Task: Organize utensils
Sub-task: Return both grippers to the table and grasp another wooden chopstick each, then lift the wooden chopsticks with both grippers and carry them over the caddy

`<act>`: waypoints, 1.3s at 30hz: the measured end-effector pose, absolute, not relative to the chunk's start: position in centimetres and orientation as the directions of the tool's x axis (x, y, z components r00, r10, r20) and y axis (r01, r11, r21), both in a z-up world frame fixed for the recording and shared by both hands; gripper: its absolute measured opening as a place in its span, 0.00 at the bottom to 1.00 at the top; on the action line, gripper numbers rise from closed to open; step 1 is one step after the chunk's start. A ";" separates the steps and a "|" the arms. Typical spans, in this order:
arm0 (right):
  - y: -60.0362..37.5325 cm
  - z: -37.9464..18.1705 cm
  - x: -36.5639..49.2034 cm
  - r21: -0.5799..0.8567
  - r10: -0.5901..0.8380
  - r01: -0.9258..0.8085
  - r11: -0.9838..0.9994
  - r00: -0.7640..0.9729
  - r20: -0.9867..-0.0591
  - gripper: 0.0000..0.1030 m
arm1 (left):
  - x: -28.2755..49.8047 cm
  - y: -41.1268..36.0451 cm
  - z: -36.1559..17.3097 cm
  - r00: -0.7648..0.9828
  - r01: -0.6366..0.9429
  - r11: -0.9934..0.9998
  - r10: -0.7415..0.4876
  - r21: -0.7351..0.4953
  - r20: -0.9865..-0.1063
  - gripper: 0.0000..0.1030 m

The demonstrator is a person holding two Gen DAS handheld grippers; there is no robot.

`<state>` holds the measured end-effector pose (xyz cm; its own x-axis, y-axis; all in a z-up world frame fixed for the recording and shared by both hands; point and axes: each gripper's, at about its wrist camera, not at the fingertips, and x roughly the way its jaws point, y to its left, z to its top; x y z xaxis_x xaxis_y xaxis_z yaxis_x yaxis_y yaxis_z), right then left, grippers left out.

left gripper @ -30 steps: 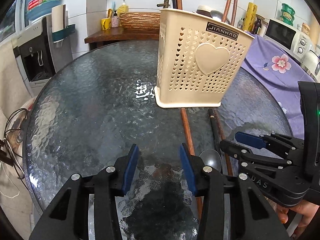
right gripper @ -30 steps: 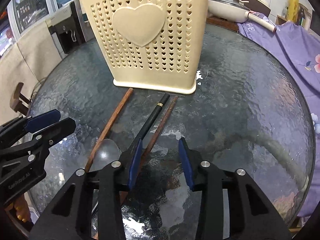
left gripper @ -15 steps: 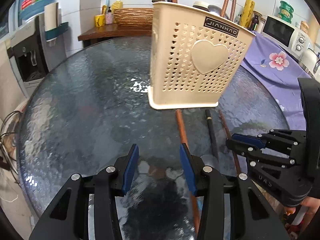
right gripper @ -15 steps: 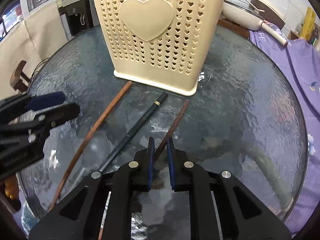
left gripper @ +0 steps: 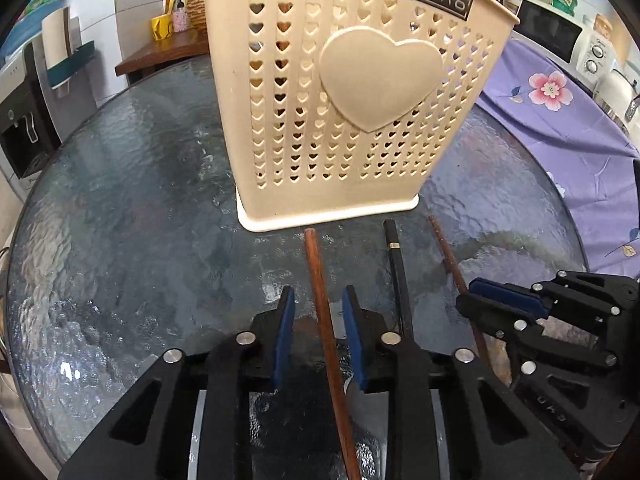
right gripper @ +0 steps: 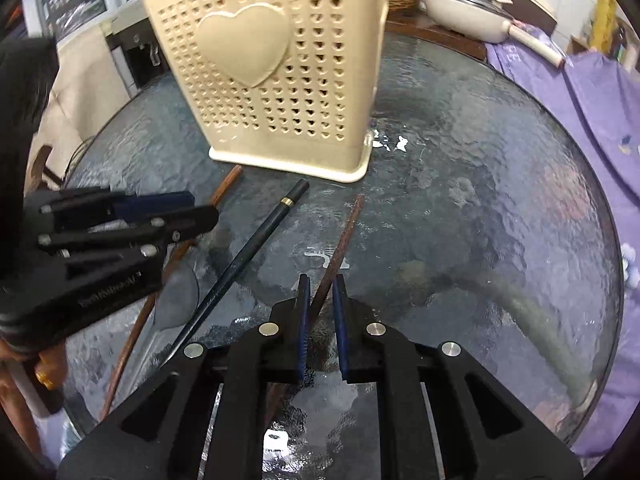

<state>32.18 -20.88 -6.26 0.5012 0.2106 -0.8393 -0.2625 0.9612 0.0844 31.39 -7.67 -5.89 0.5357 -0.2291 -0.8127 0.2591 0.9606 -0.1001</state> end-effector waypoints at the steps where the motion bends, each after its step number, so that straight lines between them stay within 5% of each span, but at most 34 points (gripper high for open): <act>1: -20.9 -6.2 32.3 0.084 0.207 -0.256 0.963 0.501 -0.841 0.12 | 31.3 -7.7 -5.9 0.539 0.258 0.962 -0.222 -0.091 -0.813 0.18; 21: -19.3 -6.1 35.1 0.037 0.129 -0.189 0.981 0.503 -0.855 0.08 | 32.3 -8.8 -5.7 0.543 0.282 0.959 -0.152 0.009 -0.826 0.09; 39: -19.7 -5.9 33.1 0.105 0.208 -0.216 0.971 0.539 -0.816 0.06 | 31.0 -6.5 -5.5 0.561 0.254 0.965 -0.205 -0.069 -0.802 0.07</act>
<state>33.09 -19.75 -5.88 0.5393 0.2080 -0.8160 -0.2162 0.9707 0.1046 31.03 -6.49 -5.53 0.5605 -0.2054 -0.8023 0.2545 0.9646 -0.0692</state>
